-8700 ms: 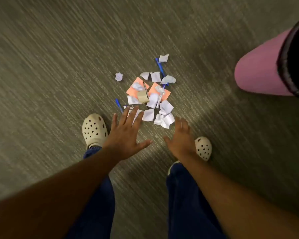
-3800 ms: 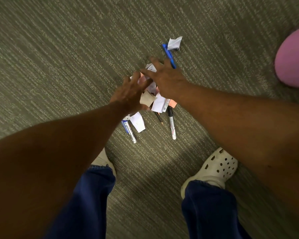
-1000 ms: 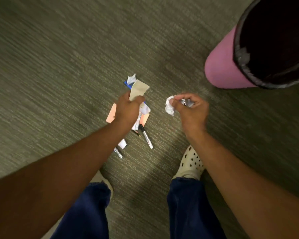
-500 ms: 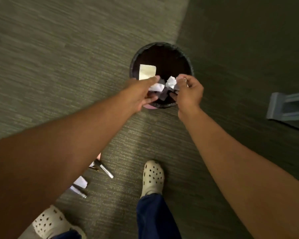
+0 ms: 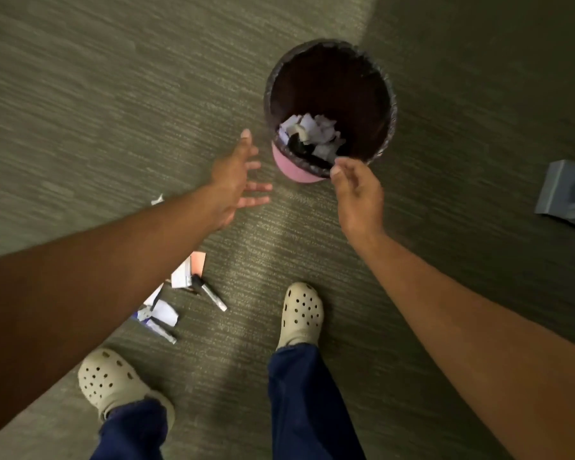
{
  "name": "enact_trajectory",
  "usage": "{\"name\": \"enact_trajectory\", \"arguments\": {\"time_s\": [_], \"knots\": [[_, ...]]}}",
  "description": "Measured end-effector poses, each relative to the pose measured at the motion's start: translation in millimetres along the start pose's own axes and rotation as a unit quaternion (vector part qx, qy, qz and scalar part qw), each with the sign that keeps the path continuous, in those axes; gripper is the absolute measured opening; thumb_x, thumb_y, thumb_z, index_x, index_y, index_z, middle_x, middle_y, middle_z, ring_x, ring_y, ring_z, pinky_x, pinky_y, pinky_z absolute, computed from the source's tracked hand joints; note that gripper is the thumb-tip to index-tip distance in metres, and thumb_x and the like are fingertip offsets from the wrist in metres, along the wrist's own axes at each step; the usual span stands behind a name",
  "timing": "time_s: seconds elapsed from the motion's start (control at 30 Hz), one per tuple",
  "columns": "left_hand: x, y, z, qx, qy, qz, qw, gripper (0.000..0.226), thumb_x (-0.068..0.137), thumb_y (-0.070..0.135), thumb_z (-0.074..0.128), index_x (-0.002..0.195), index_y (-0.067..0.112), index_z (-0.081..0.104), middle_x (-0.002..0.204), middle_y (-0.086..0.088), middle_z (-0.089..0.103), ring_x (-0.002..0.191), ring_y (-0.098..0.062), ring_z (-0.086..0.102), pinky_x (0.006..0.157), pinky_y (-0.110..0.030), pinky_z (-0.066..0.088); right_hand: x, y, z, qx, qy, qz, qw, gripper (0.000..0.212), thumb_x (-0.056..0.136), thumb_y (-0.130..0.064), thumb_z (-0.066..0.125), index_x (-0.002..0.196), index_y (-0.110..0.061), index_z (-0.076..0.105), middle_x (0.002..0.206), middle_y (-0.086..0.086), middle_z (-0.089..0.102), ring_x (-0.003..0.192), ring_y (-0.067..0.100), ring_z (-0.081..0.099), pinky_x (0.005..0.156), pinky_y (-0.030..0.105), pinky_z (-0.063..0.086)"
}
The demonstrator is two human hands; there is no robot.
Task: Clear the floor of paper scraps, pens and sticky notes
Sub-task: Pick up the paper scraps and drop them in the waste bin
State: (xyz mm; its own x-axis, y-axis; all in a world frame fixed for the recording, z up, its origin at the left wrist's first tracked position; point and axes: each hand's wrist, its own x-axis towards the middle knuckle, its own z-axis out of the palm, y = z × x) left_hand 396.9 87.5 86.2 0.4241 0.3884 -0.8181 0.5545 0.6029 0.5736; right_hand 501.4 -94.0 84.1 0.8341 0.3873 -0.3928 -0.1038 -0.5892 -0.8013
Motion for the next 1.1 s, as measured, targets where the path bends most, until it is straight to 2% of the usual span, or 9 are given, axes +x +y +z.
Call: {"name": "enact_trajectory", "arguments": {"time_s": [0.1,0.2,0.37,0.53,0.67,0.77,0.9,1.0,1.1], "knots": [[6.7,-41.5,-56.4,-0.008,0.072,-0.004,0.997,0.054,0.108,0.056,0.036,0.141,0.017,0.055,0.130,-0.006,0.063,0.080,-0.020,0.065,0.068,-0.035,0.056,-50.0,35.0,37.3,-0.075,-0.091,-0.009,0.993,0.019,0.105,-0.025,0.059,0.119,-0.018,0.070,0.102,-0.013,0.070,0.088,-0.007,0.065,0.078,0.013,0.054],[11.1,-96.6,-117.2,-0.012,0.132,-0.031,0.991,0.036,0.110,0.049,0.040,0.128,0.021,0.053,0.111,-0.007,0.058,0.070,-0.017,0.055,0.064,-0.032,0.048,-85.0,70.1,89.7,-0.132,-0.166,-0.017,0.977,0.017,0.104,-0.021,0.061,0.116,-0.016,0.071,0.104,-0.006,0.073,0.093,0.001,0.068,0.079,0.007,0.051],[17.3,-206.2,-206.0,0.065,0.226,-0.068,0.970,0.006,0.104,0.024,0.061,0.107,0.021,0.058,0.084,-0.003,0.057,0.057,-0.013,0.057,0.045,-0.021,0.047,-114.2,122.9,197.5,-0.238,-0.302,-0.061,0.921,0.020,0.095,-0.007,0.067,0.115,-0.005,0.071,0.114,0.011,0.070,0.104,0.022,0.067,0.095,0.032,0.054],[17.2,-310.8,-265.8,0.270,0.203,-0.082,0.937,0.038,0.082,0.006,0.083,0.114,0.009,0.063,0.103,-0.012,0.064,0.093,-0.023,0.062,0.074,-0.019,0.040,-124.3,160.3,289.3,-0.395,-0.410,-0.163,0.806,0.028,0.090,-0.008,0.066,0.117,-0.011,0.068,0.126,0.013,0.064,0.119,0.034,0.058,0.102,0.042,0.048],[19.1,-366.4,-296.0,0.411,0.124,-0.060,0.901,0.049,0.078,0.007,0.085,0.125,0.005,0.068,0.130,-0.023,0.064,0.119,-0.040,0.064,0.103,-0.041,0.049,-114.4,174.1,344.1,-0.488,-0.422,-0.268,0.716,0.043,0.094,-0.008,0.057,0.137,-0.013,0.057,0.148,0.014,0.046,0.134,0.037,0.046,0.110,0.046,0.044],[29.6,-388.9,-308.0,0.476,0.100,0.036,0.873,0.057,0.079,0.005,0.083,0.134,0.009,0.065,0.149,-0.021,0.051,0.133,-0.041,0.054,0.114,-0.047,0.043,-102.6,174.6,371.1,-0.539,-0.423,-0.308,0.660,0.063,0.092,-0.003,0.059,0.152,-0.014,0.043,0.163,0.014,0.029,0.145,0.038,0.035,0.112,0.048,0.044],[52.6,-393.4,-311.2,0.564,0.107,0.116,0.811,0.056,0.094,0.014,0.069,0.145,0.022,0.051,0.162,-0.009,0.035,0.137,-0.038,0.044,0.108,-0.056,0.049,-94.2,174.2,385.7,-0.586,-0.423,-0.344,0.599,0.065,0.088,0.006,0.063,0.148,-0.011,0.046,0.165,0.015,0.027,0.147,0.039,0.031,0.107,0.051,0.045],[69.1,-383.3,-307.4,0.608,0.105,0.142,0.774,0.049,0.102,0.022,0.060,0.149,0.024,0.049,0.160,-0.011,0.038,0.136,-0.039,0.046,0.107,-0.057,0.047,-91.2,174.1,389.8,-0.610,-0.394,-0.358,0.587,0.059,0.083,0.006,0.067,0.138,-0.010,0.051,0.154,0.016,0.038,0.139,0.040,0.039,0.105,0.051,0.045],[83.1,-374.6,-305.1,0.607,0.109,0.149,0.773,0.042,0.098,0.014,0.064,0.140,0.014,0.055,0.146,-0.015,0.048,0.128,-0.040,0.052,0.099,-0.056,0.052,-88.6,175.1,391.7,-0.619,-0.375,-0.361,0.589,0.055,0.081,0.006,0.069,0.131,-0.012,0.054,0.142,0.015,0.045,0.133,0.040,0.043,0.104,0.052,0.044]]}}
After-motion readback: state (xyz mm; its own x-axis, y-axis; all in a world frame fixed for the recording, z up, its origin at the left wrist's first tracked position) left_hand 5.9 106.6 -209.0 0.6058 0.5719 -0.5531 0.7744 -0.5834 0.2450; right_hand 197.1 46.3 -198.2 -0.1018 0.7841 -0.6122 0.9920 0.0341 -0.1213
